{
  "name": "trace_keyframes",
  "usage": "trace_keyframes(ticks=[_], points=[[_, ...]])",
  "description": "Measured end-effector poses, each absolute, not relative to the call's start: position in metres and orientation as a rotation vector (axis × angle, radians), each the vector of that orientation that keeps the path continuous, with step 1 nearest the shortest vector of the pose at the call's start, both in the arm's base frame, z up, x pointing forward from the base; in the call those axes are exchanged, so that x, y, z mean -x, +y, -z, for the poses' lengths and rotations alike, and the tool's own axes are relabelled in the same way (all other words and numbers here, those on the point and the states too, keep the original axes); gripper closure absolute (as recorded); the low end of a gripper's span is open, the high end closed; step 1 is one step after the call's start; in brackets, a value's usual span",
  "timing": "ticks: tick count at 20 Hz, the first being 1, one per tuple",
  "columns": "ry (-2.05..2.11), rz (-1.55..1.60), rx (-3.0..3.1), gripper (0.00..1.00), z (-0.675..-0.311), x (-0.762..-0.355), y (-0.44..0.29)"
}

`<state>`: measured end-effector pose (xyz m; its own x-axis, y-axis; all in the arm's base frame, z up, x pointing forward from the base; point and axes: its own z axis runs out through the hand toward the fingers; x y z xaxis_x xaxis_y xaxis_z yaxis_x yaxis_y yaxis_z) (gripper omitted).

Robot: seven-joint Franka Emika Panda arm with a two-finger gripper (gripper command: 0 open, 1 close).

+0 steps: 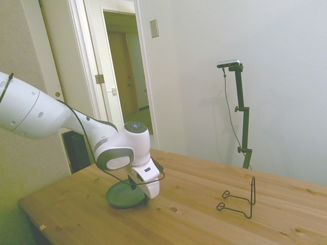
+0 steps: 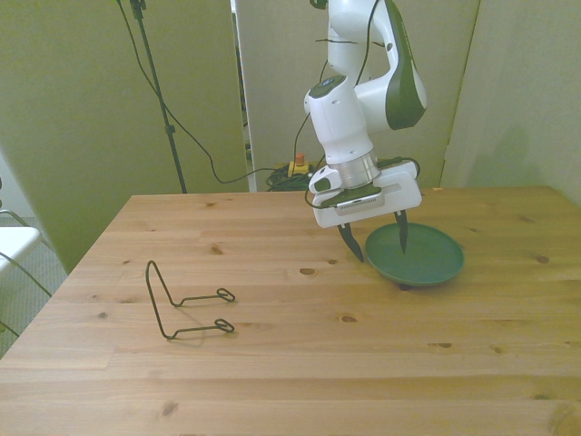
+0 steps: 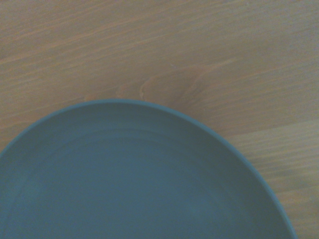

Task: Load the plate

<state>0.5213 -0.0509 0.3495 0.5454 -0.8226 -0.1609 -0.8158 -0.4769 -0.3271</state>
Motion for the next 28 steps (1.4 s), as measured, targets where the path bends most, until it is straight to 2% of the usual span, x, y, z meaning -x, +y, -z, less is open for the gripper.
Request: trace_keyframes(ticks=[28], points=[[1.378, -0.065, 2.495, 1.00, -0.344, -0.528, -0.067]])
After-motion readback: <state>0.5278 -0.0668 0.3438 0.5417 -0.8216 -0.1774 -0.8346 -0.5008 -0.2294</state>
